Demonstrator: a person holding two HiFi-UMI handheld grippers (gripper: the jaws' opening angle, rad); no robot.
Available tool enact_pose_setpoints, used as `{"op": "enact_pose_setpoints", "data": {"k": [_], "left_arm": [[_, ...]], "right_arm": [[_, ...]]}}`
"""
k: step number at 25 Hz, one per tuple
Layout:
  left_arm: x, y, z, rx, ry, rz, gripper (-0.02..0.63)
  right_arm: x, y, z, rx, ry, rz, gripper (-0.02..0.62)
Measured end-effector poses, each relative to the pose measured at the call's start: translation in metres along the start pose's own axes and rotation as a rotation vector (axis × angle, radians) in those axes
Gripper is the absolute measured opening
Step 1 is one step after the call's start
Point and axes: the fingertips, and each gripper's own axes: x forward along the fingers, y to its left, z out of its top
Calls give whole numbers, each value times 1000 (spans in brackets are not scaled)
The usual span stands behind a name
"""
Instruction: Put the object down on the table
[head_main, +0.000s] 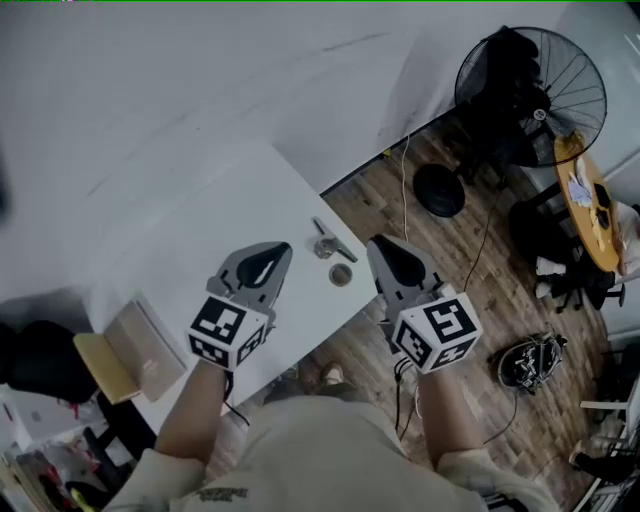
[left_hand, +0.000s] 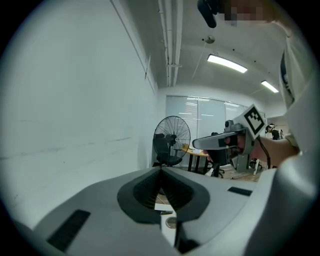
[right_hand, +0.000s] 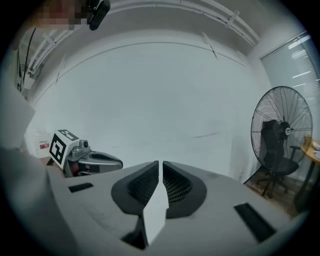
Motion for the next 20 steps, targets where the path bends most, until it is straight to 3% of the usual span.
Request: {"op": "enact_pose_setpoints", "data": {"k": [12,16,20], "left_arm": [[-55,-48,54,60,-119,-23,21],[-68,-58,63,70,-156,-8,21],[-78,-68,64,76,-157,-4,21]], "right_arm": [[-81,39,53,-83,-147,35,31],[-103,40,55,-170,-143,-13,25],[-116,44,47,-152,-140,-9,23]]}}
